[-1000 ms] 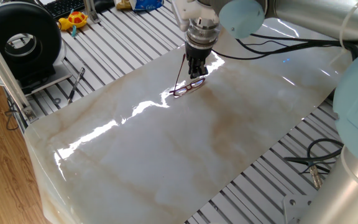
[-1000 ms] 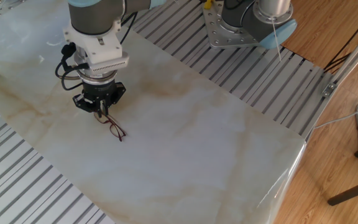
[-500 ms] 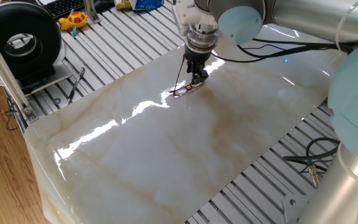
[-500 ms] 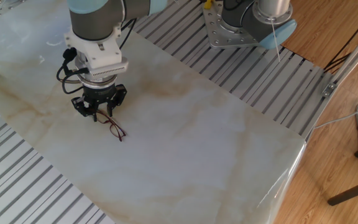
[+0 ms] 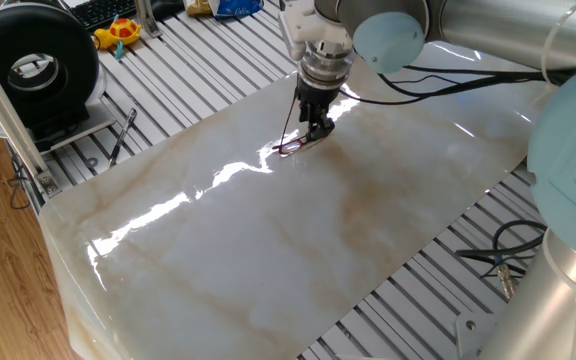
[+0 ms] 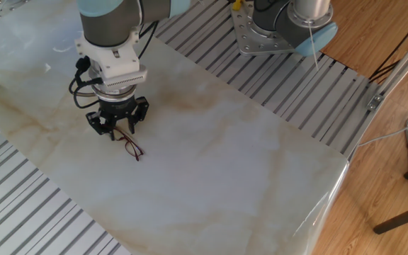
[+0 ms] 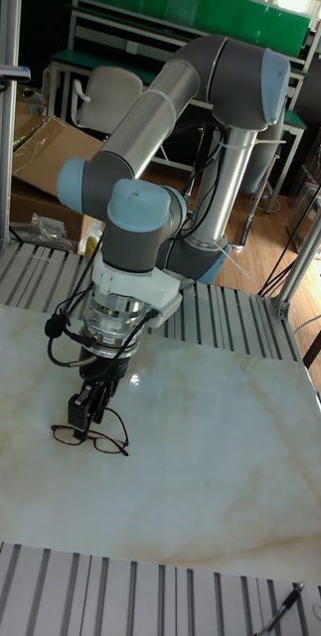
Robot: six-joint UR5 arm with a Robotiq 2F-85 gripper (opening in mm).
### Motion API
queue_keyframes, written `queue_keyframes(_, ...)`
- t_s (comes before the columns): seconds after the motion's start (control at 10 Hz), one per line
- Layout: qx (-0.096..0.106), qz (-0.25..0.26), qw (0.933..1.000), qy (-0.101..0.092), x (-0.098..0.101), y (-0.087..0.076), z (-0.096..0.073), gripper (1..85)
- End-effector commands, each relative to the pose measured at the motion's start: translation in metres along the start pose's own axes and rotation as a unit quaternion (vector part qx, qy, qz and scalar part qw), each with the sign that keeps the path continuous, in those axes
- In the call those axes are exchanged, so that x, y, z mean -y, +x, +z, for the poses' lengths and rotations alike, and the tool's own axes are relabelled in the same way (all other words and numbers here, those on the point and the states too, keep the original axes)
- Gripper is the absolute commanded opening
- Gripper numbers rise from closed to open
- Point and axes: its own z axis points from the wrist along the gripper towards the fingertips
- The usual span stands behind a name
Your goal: Unfold the leg of the glasses (with one hand)
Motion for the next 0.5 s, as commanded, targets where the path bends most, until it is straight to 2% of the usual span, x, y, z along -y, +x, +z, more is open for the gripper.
queue_keyframes(0.0,0.019,0.012,0.9997,-0.008,-0.0062,-0.0056,0.0016,47.7)
queue_keyframes(0.4,0.028,0.014,0.9995,-0.011,-0.0049,-0.0138,0.0054,45.0)
